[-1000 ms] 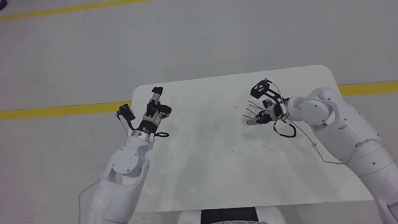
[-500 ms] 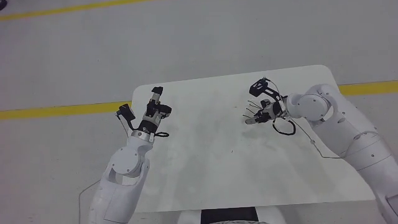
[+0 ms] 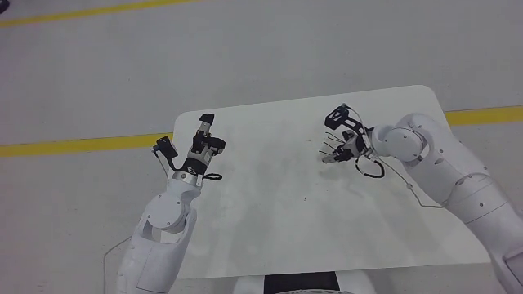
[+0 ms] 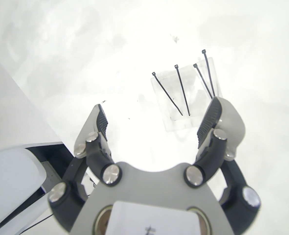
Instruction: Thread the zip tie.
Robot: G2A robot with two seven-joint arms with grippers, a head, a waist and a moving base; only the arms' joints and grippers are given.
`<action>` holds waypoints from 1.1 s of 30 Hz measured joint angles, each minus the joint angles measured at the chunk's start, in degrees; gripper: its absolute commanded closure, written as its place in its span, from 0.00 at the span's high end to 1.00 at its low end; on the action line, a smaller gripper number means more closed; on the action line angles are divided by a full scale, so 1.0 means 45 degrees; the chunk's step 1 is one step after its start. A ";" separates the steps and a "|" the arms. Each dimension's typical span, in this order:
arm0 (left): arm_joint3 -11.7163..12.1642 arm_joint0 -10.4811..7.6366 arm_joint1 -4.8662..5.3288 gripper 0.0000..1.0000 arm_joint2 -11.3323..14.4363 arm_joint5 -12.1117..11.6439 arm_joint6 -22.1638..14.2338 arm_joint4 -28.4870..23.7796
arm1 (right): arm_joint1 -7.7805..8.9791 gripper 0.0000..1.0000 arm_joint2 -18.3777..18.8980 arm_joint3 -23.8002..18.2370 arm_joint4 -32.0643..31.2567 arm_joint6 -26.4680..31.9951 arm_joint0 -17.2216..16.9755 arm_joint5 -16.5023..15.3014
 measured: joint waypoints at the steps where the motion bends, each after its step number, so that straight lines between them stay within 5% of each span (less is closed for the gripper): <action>1: 0.0000 0.0000 0.0000 1.00 0.0000 0.0000 0.0000 0.0000 | -0.0008 0.43 -0.0089 0.0089 0.0003 -0.0082 0.0060 0.0000; 5: 0.0000 0.0000 0.0000 1.00 0.0000 0.0000 0.0000 0.0000 | -0.0004 0.25 -0.0401 0.0368 0.0280 -0.0256 0.0262 0.0000; 9: 0.0000 0.0000 0.0000 1.00 0.0000 0.0000 0.0000 0.0000 | 0.0056 0.21 -0.0693 0.0684 0.0558 -0.0393 0.0481 0.0000; 24: 0.0000 0.0000 0.0000 1.00 0.0000 0.0000 0.0000 0.0000 | 0.0104 0.14 -0.2183 0.1943 0.0741 -0.1244 0.1531 0.0000; 33: 0.0000 0.0000 0.0000 1.00 0.0000 0.0000 0.0000 0.0000 | -0.0086 0.18 -0.3222 0.2693 0.0957 -0.1842 0.2179 0.0000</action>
